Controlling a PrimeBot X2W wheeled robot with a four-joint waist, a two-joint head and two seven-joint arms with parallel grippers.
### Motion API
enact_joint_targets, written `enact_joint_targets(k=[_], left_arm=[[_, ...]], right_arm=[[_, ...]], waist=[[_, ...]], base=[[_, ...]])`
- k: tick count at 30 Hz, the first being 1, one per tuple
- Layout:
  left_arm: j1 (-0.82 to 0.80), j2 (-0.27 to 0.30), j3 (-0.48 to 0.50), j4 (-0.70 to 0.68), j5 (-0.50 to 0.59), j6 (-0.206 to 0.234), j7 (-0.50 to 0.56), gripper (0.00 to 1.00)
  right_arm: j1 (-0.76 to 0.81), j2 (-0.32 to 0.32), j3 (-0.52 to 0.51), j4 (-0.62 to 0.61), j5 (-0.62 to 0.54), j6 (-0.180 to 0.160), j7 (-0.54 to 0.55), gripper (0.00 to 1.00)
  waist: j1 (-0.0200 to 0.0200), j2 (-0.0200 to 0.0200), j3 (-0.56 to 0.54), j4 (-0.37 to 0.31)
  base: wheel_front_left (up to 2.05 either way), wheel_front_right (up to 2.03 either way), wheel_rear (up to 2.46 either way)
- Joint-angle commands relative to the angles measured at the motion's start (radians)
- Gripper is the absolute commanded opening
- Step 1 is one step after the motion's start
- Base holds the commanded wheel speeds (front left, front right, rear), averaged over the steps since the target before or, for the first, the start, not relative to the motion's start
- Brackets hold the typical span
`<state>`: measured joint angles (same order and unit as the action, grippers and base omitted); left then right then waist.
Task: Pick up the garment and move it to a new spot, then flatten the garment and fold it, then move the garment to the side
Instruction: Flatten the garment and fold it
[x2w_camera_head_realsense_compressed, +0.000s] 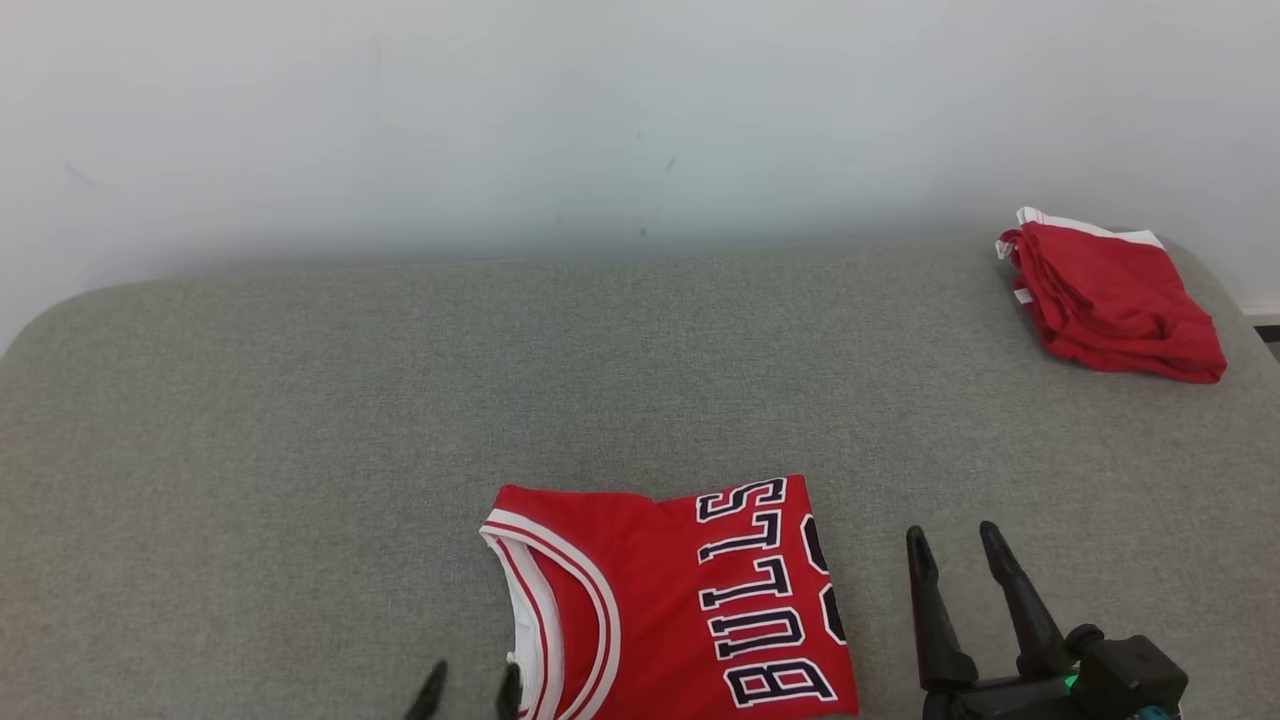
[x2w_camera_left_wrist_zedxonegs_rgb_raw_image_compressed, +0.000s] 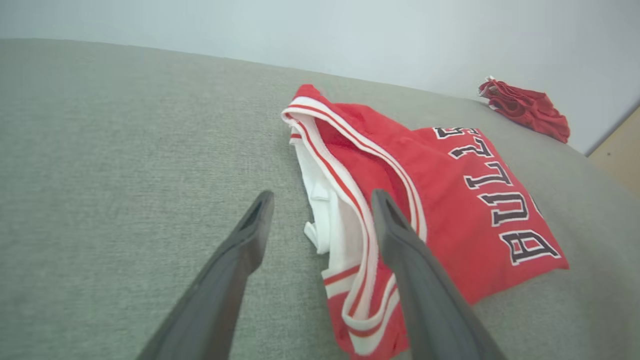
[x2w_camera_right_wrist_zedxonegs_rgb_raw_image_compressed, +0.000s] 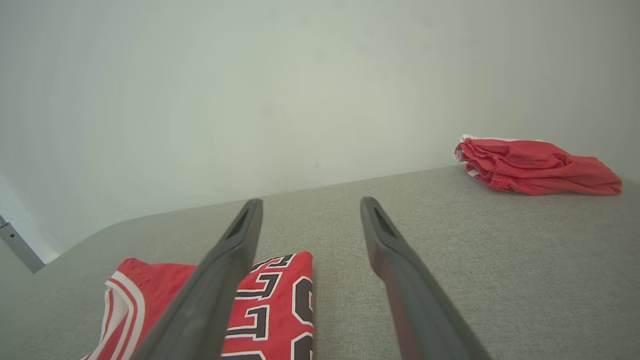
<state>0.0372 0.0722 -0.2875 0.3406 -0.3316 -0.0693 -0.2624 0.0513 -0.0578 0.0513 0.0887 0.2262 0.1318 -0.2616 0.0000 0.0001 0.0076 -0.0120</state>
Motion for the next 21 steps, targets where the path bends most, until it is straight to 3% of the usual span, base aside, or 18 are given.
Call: enact_joint_targets(k=[1,15,21], left_arm=[[0.01,-0.002,0.013,-0.017,0.018,0.005,-0.003,1.0],[0.063,0.042,0.322,-0.266,0.15,0.077,-0.003,1.0],[0.091,0.051,0.368,-0.282,0.214,0.083,-0.003,1.0]], right_arm=[[0.006,0.002,-0.004,-0.005,0.002,-0.003,-0.004,1.0],[0.014,0.006,-0.048,-0.03,-0.013,-0.003,-0.004,1.0],[0.034,0.006,-0.064,-0.037,-0.051,-0.003,-0.004,1.0]], waist=[[0.0,-0.0001,0.0,0.001],[0.0,-0.0001,-0.011,0.0],[0.0,-0.0001,-0.024,-0.005]], base=[[0.0,0.0,0.0],[0.0,0.0,0.0],[0.0,0.0,0.0]])
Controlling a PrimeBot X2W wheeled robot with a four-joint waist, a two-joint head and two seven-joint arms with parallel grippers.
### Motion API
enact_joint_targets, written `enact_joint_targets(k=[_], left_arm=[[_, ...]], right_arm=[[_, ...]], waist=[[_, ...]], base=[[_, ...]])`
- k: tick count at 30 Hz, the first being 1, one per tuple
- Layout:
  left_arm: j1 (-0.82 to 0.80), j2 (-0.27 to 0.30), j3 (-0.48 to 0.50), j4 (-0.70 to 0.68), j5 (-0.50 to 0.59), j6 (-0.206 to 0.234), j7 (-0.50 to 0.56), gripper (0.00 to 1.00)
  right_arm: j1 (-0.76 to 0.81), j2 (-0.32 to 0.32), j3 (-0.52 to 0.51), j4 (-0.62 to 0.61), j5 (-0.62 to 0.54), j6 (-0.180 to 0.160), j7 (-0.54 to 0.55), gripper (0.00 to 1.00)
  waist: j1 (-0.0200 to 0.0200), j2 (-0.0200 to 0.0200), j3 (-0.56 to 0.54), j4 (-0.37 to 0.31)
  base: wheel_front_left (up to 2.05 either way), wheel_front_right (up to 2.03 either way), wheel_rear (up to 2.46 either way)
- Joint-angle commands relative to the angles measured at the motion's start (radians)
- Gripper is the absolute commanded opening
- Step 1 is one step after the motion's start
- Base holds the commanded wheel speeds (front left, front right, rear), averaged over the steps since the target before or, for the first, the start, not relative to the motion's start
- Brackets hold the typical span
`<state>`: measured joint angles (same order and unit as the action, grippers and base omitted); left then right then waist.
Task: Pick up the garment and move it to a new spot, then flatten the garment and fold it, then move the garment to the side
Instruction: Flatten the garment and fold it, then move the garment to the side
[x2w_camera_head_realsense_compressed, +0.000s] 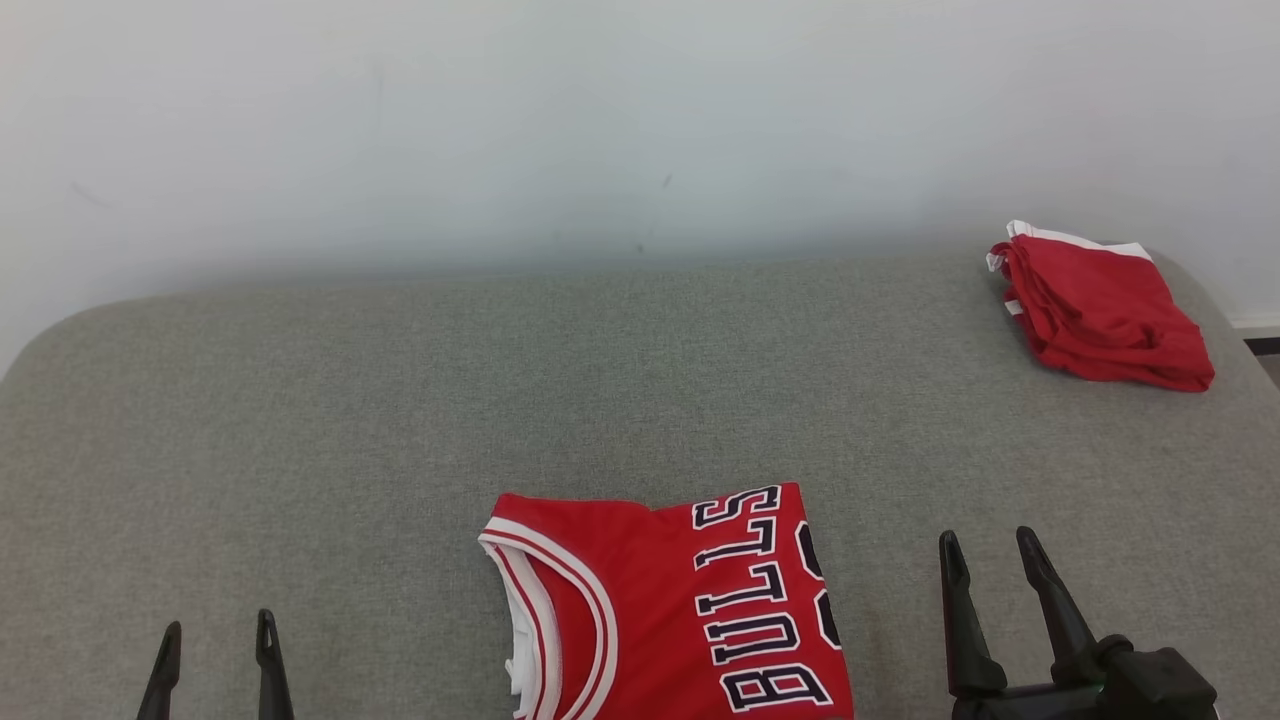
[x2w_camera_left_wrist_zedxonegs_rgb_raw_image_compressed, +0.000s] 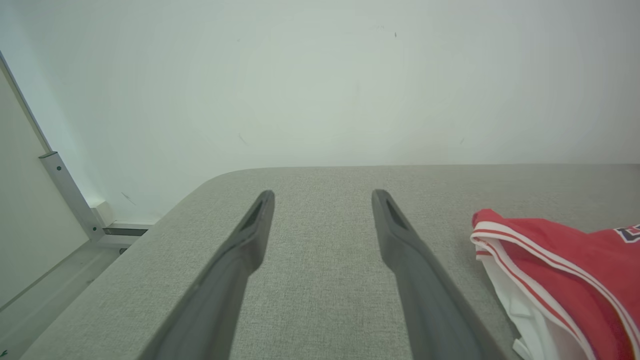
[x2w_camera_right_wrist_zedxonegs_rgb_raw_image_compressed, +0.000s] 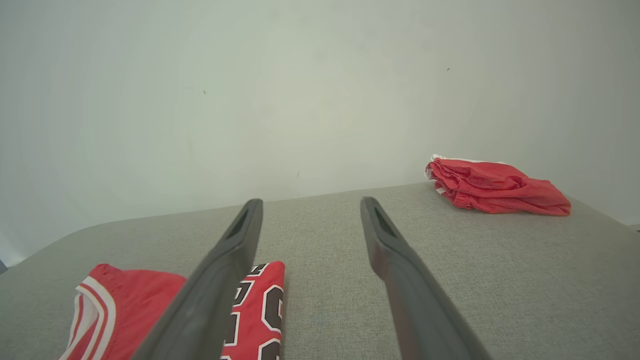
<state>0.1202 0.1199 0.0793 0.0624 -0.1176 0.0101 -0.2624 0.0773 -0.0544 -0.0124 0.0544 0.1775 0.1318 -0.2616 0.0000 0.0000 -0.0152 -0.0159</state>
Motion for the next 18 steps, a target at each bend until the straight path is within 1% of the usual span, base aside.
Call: enact_joint_targets(k=[1,8,11,18], left_arm=[[0.013,0.001,0.004,-0.001,0.007,0.004,-0.003,1.0],[0.033,0.002,-0.018,0.026,0.064,-0.009,-0.003,1.0],[0.036,0.002,-0.029,0.03,0.081,-0.008,-0.003,1.0],[0.029,0.001,-0.028,0.026,0.07,-0.021,-0.003,1.0]], right_arm=[[0.012,0.003,-0.001,-0.005,-0.011,-0.003,-0.004,1.0],[0.039,0.001,0.003,-0.018,-0.071,-0.003,-0.004,1.0],[0.045,-0.002,0.009,-0.022,-0.095,-0.003,-0.004,1.0],[0.051,0.001,0.006,-0.016,-0.1,-0.003,-0.004,1.0]], waist=[[0.0,0.0,-0.004,-0.003],[0.0,0.0,-0.017,-0.013],[0.0,0.0,-0.021,-0.015],[0.0,0.0,-0.029,-0.006]], base=[[0.0,0.0,0.0],[0.0,0.0,0.0],[0.0,0.0,0.0],[0.0,0.0,0.0]])
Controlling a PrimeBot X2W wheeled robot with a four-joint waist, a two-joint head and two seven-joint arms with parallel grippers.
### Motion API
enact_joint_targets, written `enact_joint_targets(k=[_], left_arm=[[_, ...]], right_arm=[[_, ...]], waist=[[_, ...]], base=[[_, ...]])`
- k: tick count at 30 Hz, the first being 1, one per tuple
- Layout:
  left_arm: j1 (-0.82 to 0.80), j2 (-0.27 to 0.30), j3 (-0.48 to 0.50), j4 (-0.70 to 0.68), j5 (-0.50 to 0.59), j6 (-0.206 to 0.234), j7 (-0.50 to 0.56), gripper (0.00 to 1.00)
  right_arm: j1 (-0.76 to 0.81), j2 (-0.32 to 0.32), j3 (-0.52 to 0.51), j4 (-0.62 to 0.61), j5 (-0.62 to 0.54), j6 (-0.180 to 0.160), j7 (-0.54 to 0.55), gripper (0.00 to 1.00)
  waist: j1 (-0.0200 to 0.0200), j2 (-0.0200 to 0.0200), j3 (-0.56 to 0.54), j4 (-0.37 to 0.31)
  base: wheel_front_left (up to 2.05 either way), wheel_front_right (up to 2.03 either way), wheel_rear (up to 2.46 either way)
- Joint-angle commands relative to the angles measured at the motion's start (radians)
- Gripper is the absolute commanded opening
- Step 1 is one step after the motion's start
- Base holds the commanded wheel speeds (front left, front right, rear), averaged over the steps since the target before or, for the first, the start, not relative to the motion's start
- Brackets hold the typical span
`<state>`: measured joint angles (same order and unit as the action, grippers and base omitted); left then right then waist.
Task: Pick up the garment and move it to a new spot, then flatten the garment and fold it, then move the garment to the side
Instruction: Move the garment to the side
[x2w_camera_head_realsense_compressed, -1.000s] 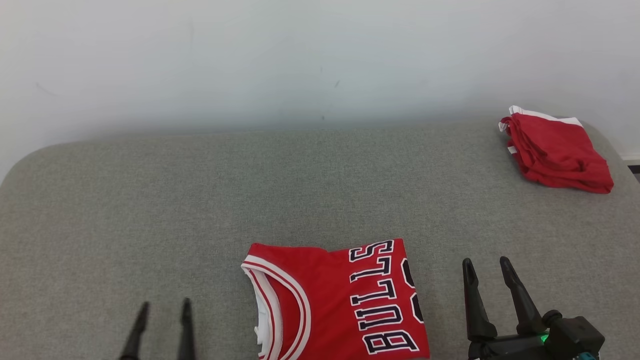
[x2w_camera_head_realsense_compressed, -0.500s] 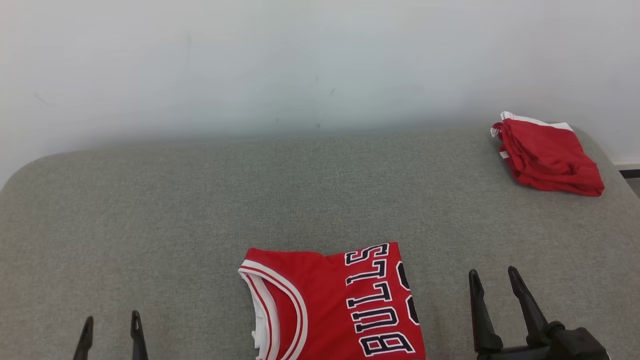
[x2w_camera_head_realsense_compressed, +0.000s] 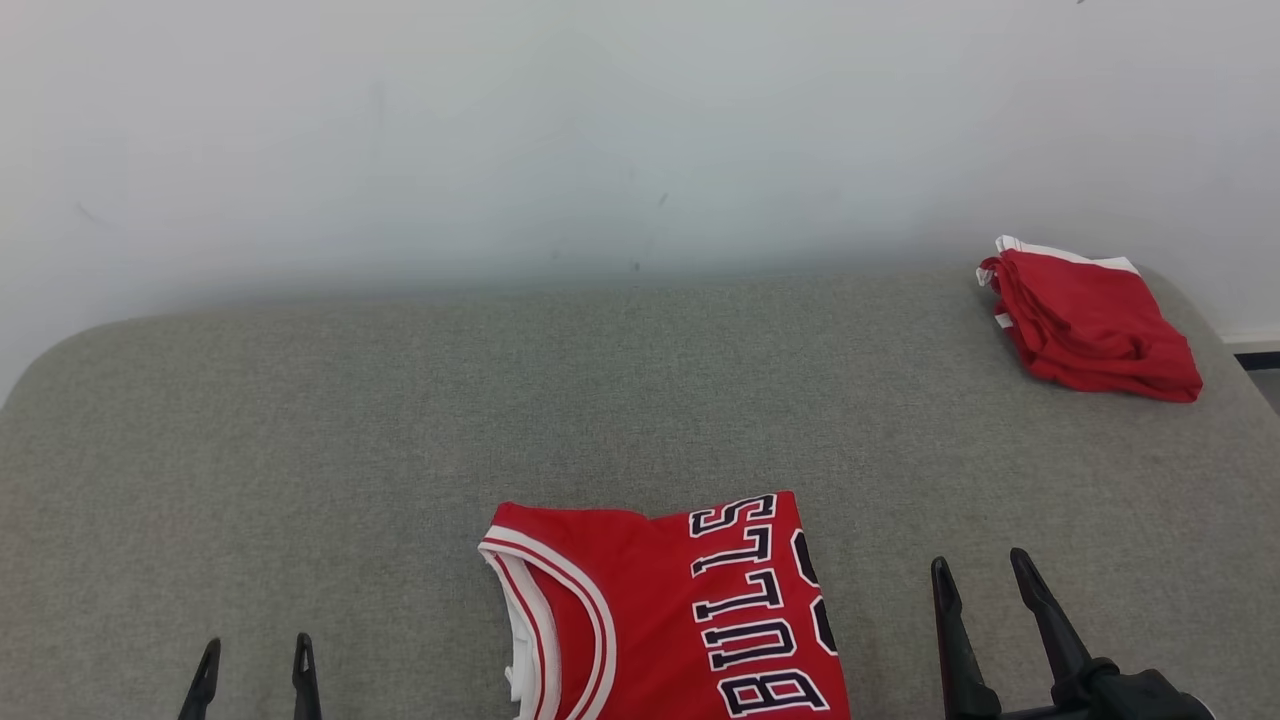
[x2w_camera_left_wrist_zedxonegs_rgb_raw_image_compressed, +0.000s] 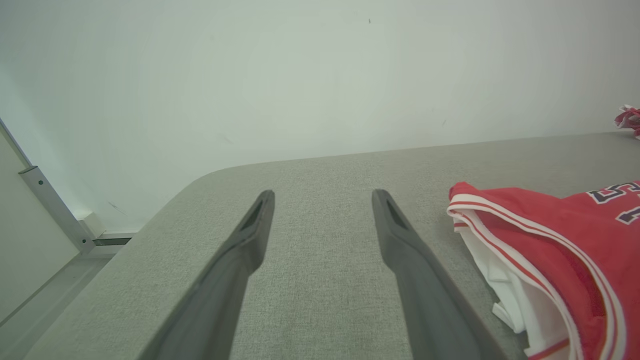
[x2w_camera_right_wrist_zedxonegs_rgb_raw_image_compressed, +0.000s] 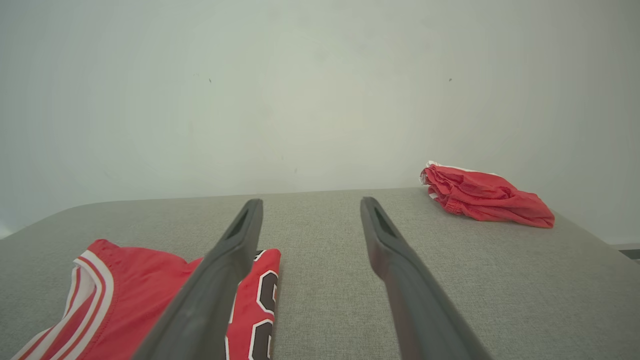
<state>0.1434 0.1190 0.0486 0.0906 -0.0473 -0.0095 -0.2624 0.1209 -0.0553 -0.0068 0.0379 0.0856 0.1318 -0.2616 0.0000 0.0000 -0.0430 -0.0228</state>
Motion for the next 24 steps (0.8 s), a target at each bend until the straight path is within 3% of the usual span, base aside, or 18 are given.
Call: enact_joint_targets(k=[1,8,24], left_arm=[[0.006,0.003,0.003,-0.007,-0.008,-0.011,-0.003,1.0],[0.02,0.025,0.013,-0.025,-0.017,-0.033,-0.003,1.0],[0.036,0.029,0.007,-0.063,-0.032,-0.022,-0.003,1.0]], right_arm=[[0.007,0.002,0.0,0.002,-0.009,-0.003,-0.004,1.0],[0.009,0.003,0.002,0.013,-0.015,-0.003,-0.004,1.0],[-0.001,0.005,0.005,0.037,-0.031,-0.003,-0.004,1.0]], waist=[[0.0,0.0,-0.002,0.002],[0.0,0.0,-0.007,0.008],[0.0,0.0,-0.002,0.019]], base=[[0.0,0.0,0.0],[0.0,0.0,0.0],[0.0,0.0,0.0]])
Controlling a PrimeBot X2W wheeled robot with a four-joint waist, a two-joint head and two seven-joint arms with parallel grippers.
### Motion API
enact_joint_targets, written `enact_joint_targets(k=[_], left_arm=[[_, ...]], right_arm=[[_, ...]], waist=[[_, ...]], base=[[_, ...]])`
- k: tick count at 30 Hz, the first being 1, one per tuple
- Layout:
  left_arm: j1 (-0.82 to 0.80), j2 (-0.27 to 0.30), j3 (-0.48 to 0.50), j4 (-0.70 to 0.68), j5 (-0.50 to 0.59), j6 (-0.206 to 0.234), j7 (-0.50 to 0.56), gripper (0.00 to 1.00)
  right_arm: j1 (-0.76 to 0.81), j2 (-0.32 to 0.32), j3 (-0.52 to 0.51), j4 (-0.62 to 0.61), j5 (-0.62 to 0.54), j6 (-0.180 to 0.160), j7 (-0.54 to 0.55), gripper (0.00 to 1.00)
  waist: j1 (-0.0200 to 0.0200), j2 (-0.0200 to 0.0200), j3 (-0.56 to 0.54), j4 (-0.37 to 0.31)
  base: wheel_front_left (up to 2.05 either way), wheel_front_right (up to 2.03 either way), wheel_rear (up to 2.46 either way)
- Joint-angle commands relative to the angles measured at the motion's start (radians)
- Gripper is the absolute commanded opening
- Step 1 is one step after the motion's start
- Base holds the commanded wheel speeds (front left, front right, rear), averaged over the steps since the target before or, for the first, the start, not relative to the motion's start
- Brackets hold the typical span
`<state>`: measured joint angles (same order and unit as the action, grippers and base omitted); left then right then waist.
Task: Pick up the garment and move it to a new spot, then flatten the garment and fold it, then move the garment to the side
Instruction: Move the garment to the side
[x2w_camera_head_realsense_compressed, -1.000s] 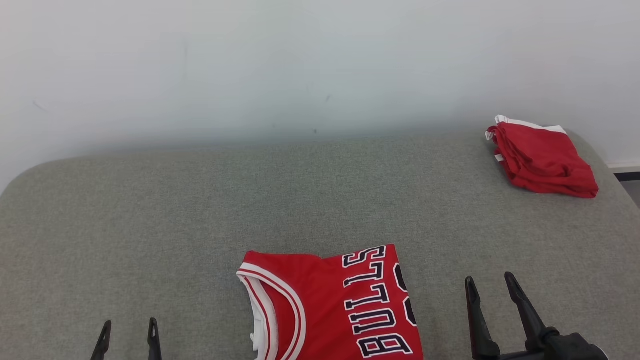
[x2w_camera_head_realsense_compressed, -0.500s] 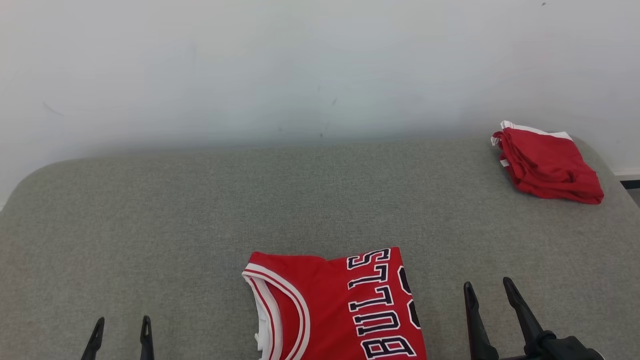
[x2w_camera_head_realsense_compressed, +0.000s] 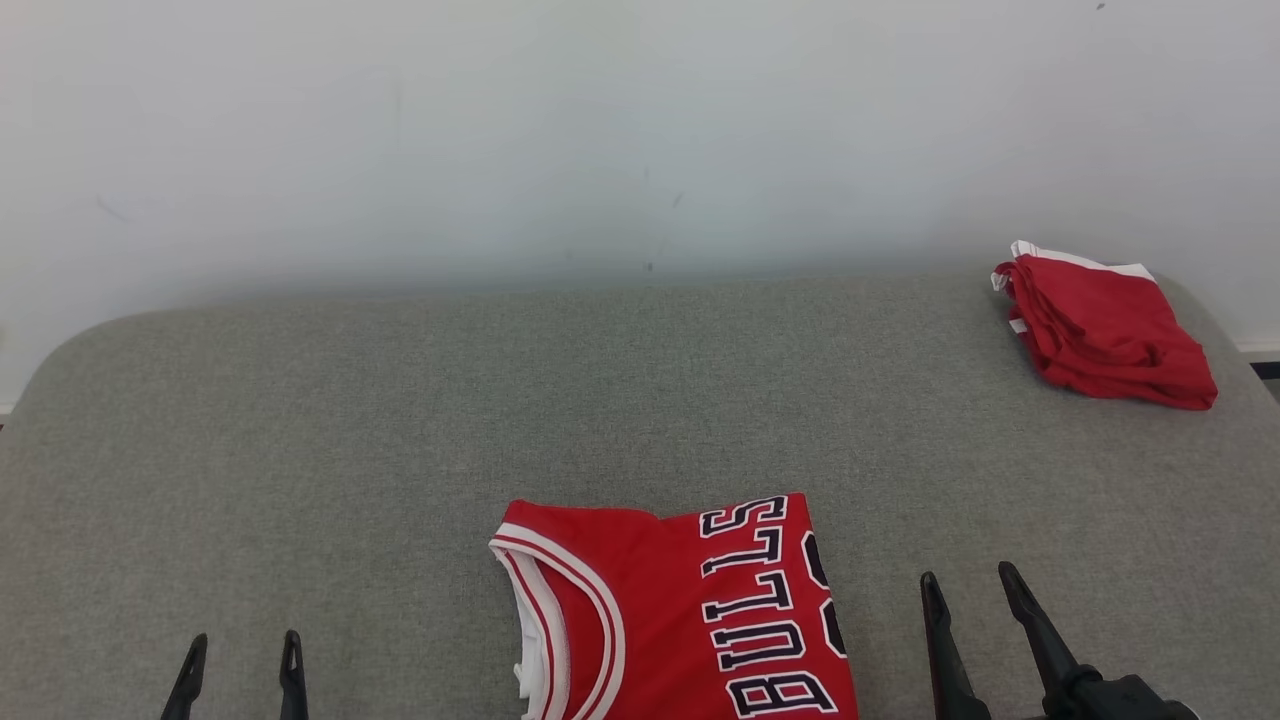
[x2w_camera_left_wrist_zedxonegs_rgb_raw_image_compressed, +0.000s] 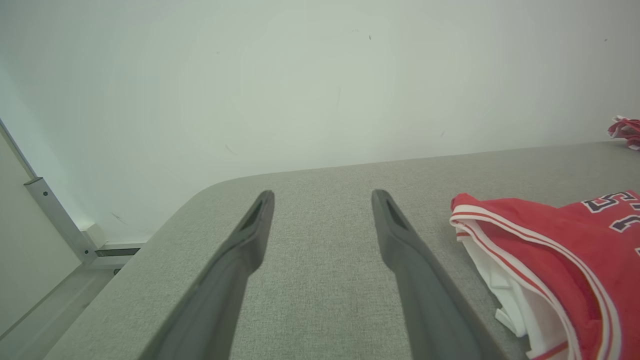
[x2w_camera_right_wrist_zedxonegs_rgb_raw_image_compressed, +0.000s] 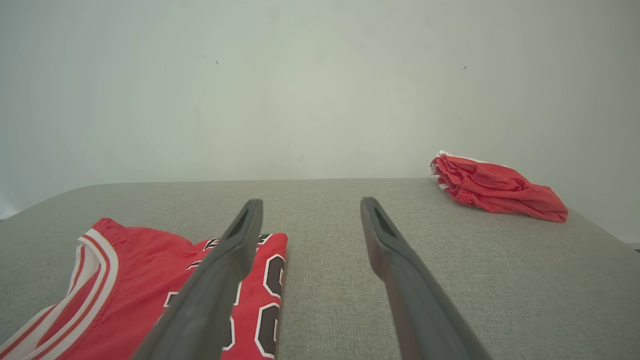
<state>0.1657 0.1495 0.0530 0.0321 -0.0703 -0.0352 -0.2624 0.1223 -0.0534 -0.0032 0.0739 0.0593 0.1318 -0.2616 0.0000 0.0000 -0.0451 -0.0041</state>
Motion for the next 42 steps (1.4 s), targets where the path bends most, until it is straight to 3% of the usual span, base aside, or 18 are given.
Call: enact_joint_targets(k=[1,42], left_arm=[[0.016,-0.002,0.002,-0.006,-0.012,0.005,-0.003,1.0],[0.034,-0.004,-0.022,-0.011,-0.02,0.034,-0.003,1.0]], right_arm=[[-0.003,0.003,0.001,0.003,-0.006,-0.003,-0.004,1.0],[-0.007,0.0,0.01,0.027,-0.013,-0.003,-0.004,1.0]], waist=[[0.0,0.0,0.001,0.0],[0.0,0.0,-0.004,0.001]], base=[[0.0,0.0,0.0],[0.0,0.0,0.0]])
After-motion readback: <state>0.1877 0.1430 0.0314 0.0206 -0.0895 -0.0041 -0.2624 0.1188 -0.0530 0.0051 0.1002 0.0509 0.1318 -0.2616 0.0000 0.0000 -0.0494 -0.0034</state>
